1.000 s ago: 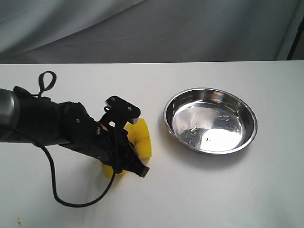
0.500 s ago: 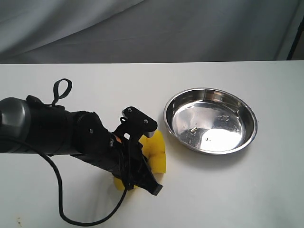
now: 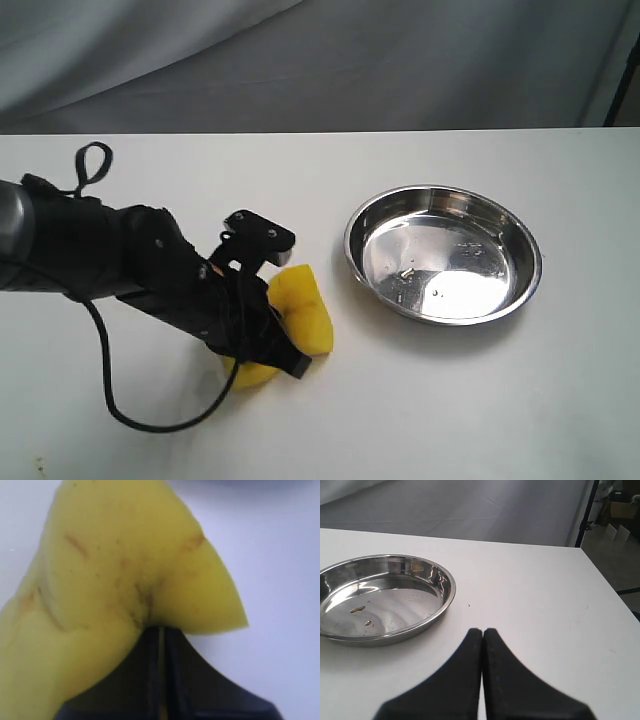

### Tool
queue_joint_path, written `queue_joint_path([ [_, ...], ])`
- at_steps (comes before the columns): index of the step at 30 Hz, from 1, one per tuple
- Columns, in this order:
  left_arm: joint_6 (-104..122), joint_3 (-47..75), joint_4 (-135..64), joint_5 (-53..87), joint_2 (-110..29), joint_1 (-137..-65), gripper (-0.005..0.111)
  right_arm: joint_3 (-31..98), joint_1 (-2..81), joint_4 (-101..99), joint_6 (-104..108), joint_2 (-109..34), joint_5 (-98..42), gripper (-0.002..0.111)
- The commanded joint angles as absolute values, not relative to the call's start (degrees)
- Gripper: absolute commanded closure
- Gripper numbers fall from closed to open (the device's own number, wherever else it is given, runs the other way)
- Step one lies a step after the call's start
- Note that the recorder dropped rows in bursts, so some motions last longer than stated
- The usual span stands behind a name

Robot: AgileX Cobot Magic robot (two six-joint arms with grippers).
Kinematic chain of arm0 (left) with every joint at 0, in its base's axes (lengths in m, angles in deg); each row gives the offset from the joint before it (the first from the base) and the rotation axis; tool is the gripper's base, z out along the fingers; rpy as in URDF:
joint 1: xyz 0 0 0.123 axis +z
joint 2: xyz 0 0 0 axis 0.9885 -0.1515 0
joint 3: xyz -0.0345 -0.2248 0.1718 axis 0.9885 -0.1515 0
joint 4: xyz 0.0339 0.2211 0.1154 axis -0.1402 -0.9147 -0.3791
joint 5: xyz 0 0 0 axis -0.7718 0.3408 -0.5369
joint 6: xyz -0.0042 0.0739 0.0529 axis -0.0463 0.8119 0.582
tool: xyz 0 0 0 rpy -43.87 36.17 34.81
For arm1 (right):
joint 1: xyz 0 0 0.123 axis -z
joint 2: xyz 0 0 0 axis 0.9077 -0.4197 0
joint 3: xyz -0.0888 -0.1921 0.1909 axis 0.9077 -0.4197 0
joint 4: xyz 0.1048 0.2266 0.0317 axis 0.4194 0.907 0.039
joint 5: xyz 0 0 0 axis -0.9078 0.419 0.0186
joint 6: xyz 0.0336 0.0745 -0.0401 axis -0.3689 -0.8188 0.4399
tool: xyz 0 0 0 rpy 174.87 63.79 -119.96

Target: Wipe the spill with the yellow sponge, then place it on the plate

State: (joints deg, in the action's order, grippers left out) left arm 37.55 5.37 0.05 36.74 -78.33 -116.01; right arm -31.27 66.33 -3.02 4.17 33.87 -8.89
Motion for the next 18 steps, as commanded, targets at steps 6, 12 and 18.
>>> queue_joint_path([
  [6, 36.94, 4.45, -2.22, 37.61, -79.32, -99.62, 0.107, -31.49, 66.25, -3.4, 3.9, 34.25, -9.11, 0.108],
  [12, 36.94, 4.45, -4.79, 36.2, -79.49, -90.52, 0.107, -31.49, 66.25, -3.4, 3.9, 34.25, -9.11, 0.108],
  [18, 36.94, 4.45, -4.79, 34.83, -80.1, -83.81, 0.107, -31.49, 66.25, -3.4, 3.9, 34.25, -9.11, 0.108],
])
